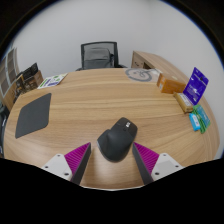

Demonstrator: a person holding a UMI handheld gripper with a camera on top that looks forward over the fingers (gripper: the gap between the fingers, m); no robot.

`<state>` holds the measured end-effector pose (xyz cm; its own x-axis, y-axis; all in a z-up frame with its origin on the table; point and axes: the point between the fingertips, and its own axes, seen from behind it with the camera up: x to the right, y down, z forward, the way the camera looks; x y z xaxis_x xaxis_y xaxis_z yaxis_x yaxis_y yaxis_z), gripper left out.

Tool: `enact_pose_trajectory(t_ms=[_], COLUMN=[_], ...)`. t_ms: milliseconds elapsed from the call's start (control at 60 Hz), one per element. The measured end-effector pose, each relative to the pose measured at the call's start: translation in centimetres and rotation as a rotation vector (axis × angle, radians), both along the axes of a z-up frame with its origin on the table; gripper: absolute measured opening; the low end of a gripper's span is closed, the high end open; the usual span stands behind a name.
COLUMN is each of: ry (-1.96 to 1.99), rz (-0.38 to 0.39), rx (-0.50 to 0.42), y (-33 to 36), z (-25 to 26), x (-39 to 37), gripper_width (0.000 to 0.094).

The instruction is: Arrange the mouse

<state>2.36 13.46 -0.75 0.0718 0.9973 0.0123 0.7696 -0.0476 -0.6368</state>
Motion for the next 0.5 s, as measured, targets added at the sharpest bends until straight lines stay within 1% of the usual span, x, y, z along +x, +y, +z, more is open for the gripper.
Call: enact_pose_trajectory(t_ms=[150, 283, 333, 400, 500], ry=[-0.02, -0.008, -0.002, 0.001, -0.009], rz=[-0.008, -0.009, -0.014, -0.03, -0.037], rx=[-0.013, -0.023, -0.037, -0.047, -0.05], y=[0.5, 0.7, 0.6, 0.8, 1.0], z=[-1.4, -1.4, -1.3, -1.3, -1.2], x=[-2.1, -4.3, -5.1, -5.9, -6.1], gripper_width=[0.0862, 0.0856, 0.0811, 0.0688, 0.0607])
